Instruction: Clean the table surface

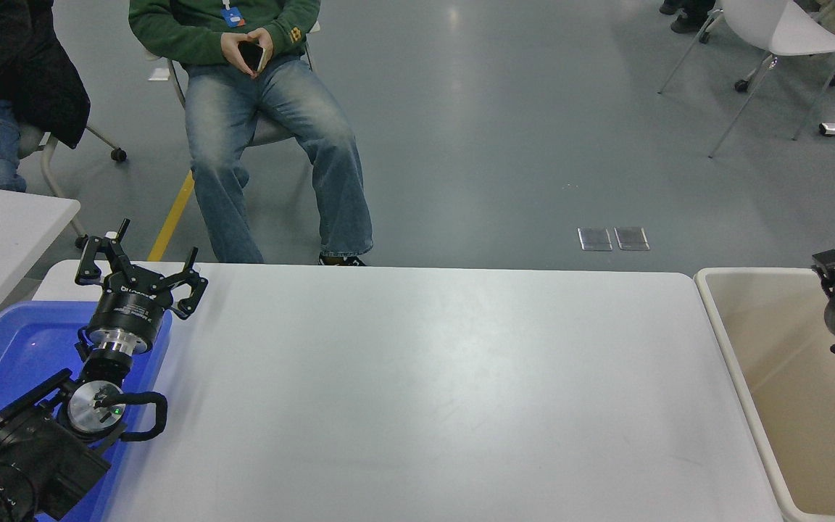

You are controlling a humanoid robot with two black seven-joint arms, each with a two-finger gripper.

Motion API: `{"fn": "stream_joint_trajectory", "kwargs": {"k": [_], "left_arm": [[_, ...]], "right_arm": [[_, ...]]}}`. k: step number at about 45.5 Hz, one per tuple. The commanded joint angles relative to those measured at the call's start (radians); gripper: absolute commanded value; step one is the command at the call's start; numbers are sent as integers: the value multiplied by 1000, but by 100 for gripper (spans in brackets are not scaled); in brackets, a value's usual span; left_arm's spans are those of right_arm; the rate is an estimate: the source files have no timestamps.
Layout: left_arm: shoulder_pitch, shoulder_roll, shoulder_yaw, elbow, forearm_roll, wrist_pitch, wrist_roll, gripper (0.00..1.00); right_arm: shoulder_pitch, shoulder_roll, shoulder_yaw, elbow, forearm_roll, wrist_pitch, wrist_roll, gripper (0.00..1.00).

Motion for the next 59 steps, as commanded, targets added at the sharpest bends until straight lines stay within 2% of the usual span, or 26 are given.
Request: {"fn": "stream_joint_trajectory", "kwargs": {"k": [1,9,23,39,59], "left_arm": [[0,0,0,0,0,0,1,100],[0,0,0,0,0,0,1,100],[0,0,0,0,1,0,-1,100],[0,0,0,-2,1,0,1,100],[0,-2,0,-2,1,0,-1,100]], "right_arm": [[36,-115,171,232,40,3,3,99],[43,-157,311,419,41,3,3,99],[22,-140,538,597,47,3,3,99],[-1,1,617,622,234,5,6,99],[-86,258,757,614,241,15,7,99]]}}
